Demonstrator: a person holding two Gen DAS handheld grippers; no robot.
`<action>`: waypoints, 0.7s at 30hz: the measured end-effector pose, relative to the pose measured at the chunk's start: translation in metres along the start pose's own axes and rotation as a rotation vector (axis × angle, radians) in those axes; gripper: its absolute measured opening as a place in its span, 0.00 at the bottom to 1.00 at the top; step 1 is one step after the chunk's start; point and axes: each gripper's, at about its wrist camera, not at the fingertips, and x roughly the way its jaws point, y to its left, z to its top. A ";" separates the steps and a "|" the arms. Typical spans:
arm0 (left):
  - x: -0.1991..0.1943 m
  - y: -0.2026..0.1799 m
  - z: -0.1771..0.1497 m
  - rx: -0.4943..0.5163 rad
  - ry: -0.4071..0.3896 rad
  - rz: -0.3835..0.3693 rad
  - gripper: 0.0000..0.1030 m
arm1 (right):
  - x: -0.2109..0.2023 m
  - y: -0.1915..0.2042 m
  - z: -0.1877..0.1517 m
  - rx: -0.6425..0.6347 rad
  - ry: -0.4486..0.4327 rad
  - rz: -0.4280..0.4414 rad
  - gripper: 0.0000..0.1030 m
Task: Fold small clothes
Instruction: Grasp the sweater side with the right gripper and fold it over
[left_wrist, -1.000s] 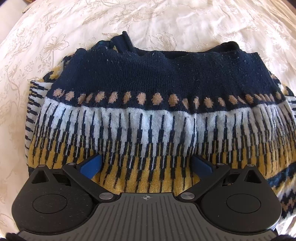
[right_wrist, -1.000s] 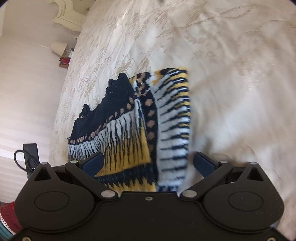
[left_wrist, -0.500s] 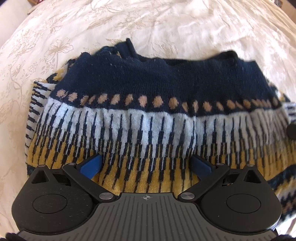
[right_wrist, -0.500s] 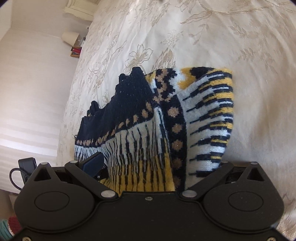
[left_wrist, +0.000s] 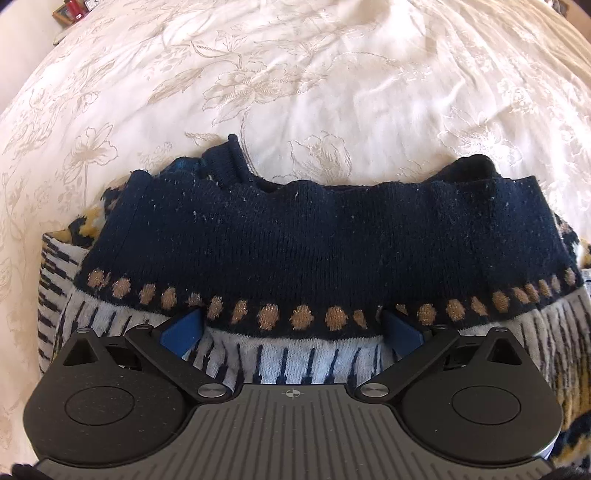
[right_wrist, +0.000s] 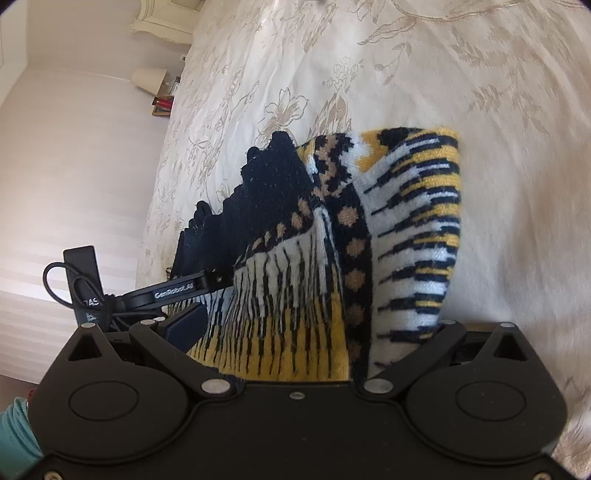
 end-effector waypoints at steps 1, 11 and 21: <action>-0.006 0.000 0.000 -0.005 0.001 -0.007 1.00 | 0.000 0.001 -0.002 -0.002 0.001 0.000 1.00; -0.081 0.022 -0.039 -0.040 -0.074 -0.065 0.87 | -0.009 0.024 -0.014 -0.069 -0.008 -0.211 0.45; -0.106 0.082 -0.070 -0.053 -0.099 -0.086 0.87 | -0.018 0.078 -0.024 -0.102 -0.055 -0.308 0.30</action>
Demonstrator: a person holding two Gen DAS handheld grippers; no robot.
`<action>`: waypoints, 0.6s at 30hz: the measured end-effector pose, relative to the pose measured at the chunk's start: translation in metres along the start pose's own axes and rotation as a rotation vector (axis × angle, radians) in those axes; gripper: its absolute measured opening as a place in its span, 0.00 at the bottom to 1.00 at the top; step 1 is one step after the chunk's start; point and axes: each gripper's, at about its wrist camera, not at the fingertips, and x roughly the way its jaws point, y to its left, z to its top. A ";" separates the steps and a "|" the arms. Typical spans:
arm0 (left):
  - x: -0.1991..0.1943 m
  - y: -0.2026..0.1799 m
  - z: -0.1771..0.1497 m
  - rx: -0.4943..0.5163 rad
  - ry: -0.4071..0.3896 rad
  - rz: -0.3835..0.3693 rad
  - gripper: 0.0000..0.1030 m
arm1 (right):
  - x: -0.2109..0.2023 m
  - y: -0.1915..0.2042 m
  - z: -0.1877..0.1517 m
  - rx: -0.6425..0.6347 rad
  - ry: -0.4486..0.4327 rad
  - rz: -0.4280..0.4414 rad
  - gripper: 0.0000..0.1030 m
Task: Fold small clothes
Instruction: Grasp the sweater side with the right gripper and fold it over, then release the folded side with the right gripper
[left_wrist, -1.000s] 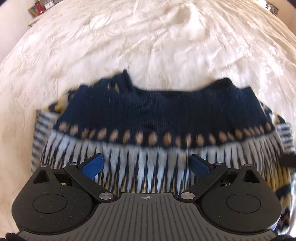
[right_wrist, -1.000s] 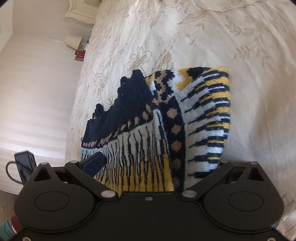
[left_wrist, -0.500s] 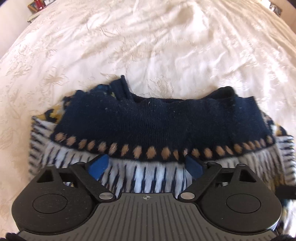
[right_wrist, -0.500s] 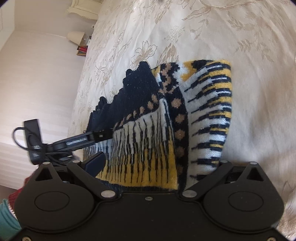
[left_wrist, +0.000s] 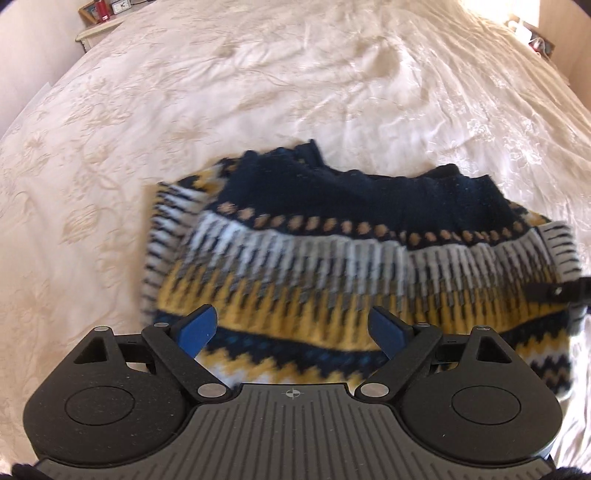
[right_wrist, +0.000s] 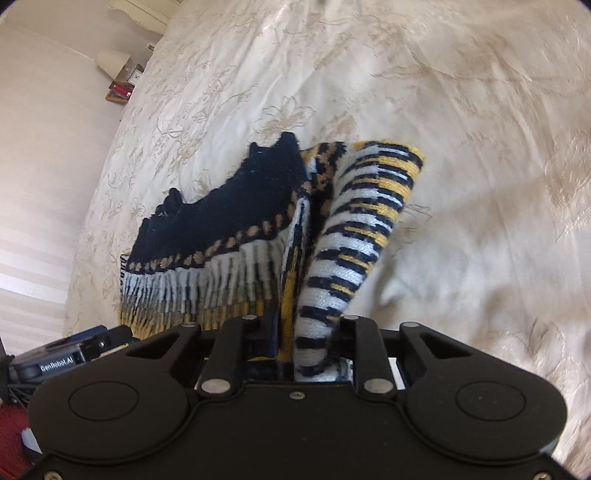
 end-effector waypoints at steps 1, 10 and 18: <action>0.001 0.008 -0.001 -0.002 0.000 -0.007 0.87 | -0.002 0.008 0.000 -0.006 -0.003 -0.011 0.30; -0.004 0.076 -0.009 -0.014 0.009 -0.079 0.87 | -0.007 0.099 -0.005 -0.027 -0.045 -0.049 0.29; 0.000 0.139 -0.010 -0.045 0.014 -0.101 0.87 | 0.045 0.197 -0.012 -0.105 -0.016 -0.035 0.29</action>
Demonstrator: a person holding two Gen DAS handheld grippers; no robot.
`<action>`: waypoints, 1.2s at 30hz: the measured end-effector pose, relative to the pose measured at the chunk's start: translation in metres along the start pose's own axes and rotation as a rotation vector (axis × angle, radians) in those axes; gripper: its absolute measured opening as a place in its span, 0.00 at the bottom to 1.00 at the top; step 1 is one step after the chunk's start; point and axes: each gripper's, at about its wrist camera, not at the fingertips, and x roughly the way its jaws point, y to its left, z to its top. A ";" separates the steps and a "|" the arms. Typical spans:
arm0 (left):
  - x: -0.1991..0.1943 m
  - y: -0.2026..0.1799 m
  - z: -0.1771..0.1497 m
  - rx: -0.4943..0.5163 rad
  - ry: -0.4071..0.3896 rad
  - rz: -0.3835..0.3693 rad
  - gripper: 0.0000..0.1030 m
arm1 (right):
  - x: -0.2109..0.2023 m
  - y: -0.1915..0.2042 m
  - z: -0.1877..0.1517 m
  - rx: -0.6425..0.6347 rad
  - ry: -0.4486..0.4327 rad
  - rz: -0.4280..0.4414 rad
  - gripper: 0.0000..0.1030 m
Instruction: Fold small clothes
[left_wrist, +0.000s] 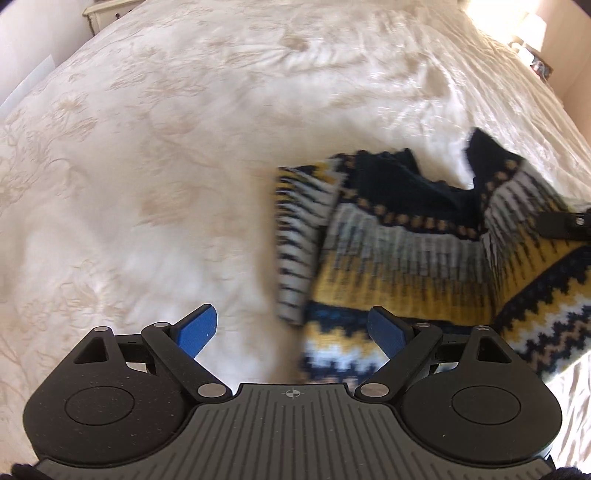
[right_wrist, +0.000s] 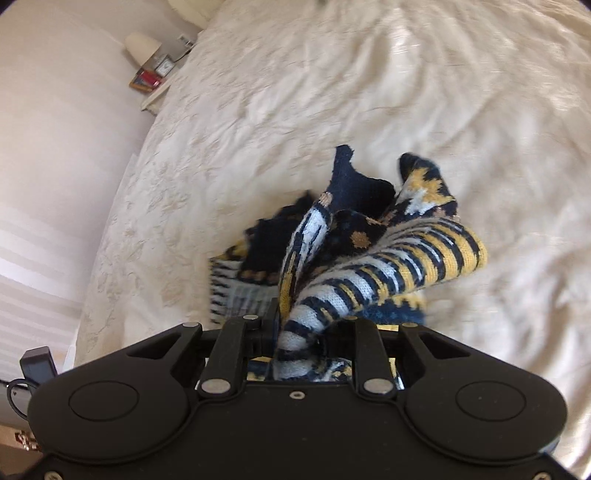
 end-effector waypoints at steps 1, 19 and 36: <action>0.000 0.008 0.000 -0.003 0.003 0.001 0.87 | 0.011 0.012 -0.001 -0.022 0.012 -0.009 0.29; 0.012 0.069 0.005 -0.022 0.065 -0.014 0.87 | 0.088 0.090 -0.035 -0.174 0.017 -0.021 0.52; 0.026 0.032 0.049 -0.055 0.102 -0.240 0.87 | 0.066 0.115 -0.148 -0.733 -0.027 -0.253 0.80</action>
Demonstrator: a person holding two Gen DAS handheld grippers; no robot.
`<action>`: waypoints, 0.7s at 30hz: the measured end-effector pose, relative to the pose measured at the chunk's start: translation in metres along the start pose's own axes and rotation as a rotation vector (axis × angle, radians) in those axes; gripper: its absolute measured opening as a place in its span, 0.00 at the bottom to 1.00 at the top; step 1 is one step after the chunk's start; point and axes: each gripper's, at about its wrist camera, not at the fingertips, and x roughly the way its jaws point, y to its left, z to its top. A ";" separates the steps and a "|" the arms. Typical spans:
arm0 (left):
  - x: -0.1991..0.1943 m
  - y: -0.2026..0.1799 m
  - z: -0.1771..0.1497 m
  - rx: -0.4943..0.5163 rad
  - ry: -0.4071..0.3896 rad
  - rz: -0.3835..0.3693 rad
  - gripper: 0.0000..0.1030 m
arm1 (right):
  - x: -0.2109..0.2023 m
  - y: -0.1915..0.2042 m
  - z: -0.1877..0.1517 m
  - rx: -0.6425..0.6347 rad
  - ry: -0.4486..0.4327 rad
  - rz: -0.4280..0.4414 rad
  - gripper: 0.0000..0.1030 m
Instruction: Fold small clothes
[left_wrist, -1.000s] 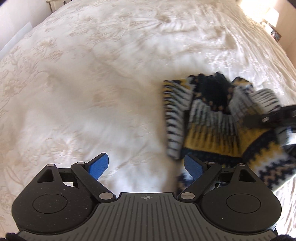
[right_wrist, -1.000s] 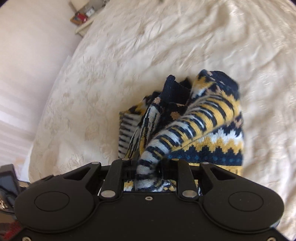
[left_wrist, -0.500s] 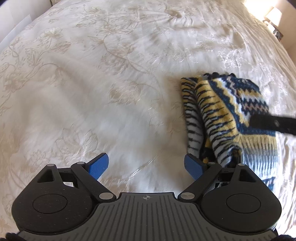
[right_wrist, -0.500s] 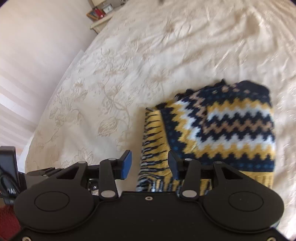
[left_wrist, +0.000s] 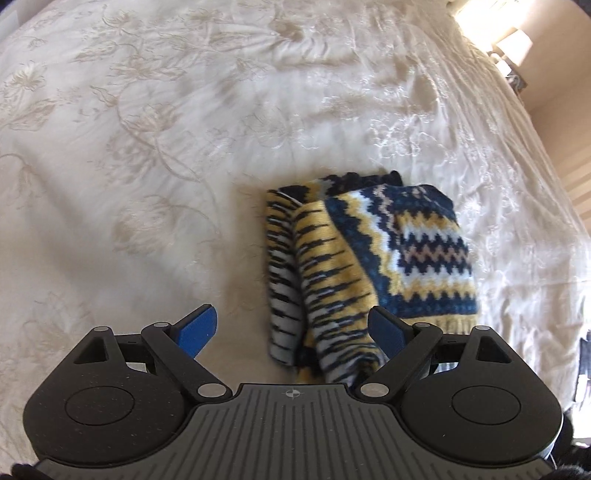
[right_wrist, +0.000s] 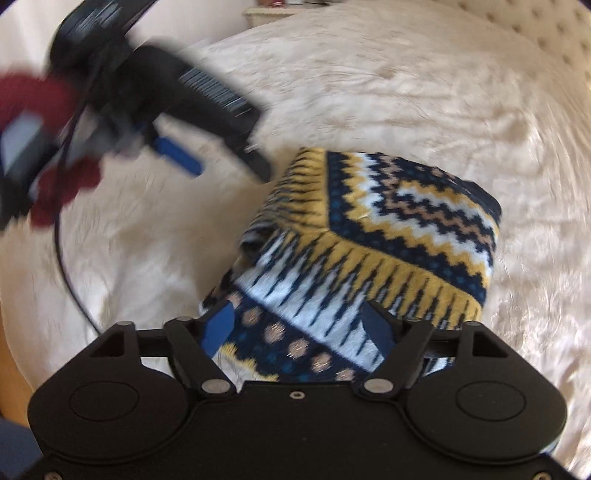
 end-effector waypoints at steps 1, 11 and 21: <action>0.001 -0.002 -0.001 -0.005 0.008 -0.010 0.87 | 0.003 0.010 -0.002 -0.057 -0.005 -0.017 0.82; 0.009 -0.001 -0.010 -0.070 0.078 -0.091 0.87 | 0.020 0.039 -0.002 -0.275 -0.007 -0.126 0.28; 0.041 -0.012 -0.008 -0.150 0.149 -0.205 0.87 | -0.016 -0.022 0.009 0.076 -0.106 -0.113 0.21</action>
